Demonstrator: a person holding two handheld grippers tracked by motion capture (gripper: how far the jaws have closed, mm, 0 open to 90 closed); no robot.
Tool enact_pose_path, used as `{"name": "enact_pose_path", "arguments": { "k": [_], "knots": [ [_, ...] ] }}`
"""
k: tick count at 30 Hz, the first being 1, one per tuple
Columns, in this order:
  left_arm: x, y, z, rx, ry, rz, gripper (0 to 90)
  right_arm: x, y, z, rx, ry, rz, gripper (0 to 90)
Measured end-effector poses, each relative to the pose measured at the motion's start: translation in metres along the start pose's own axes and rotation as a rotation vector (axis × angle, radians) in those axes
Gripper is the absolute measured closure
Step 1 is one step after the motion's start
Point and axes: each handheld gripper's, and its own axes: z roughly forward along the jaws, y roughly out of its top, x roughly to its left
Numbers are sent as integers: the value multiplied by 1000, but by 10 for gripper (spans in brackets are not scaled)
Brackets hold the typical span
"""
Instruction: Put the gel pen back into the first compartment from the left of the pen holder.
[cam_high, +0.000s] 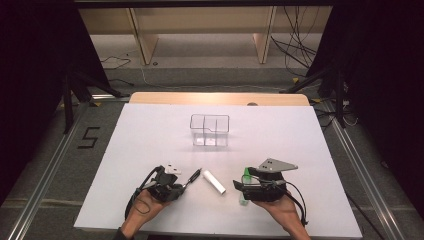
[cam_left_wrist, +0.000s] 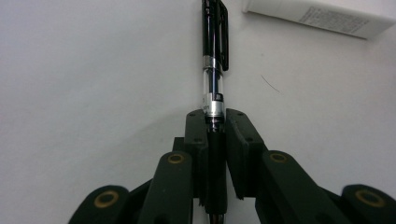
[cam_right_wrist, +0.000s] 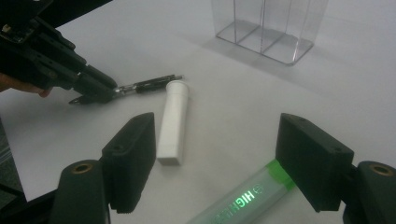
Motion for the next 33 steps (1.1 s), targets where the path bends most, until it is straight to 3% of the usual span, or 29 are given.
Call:
{"name": "enact_pose_path", "arguments": {
  "k": [6, 11, 16, 23, 33],
  "knots": [
    [5, 6, -14, -40, -69, -17, 795, 1, 2, -3, -19, 36, 5, 298],
    [6, 18, -28, -60, -107, 3, 795, 6, 5, -6, -40, 54, -23, 291],
    [-2, 33, -37, -88, -141, 46, 794, 11, 8, -10, -57, 75, -52, 289],
    [-16, 54, -35, -46, -223, 121, 794, 21, 11, -14, -63, 82, -109, 287],
    [-36, 74, -29, 30, -293, 212, 794, 33, 11, -15, -50, 63, -204, 285]
  ]
}}
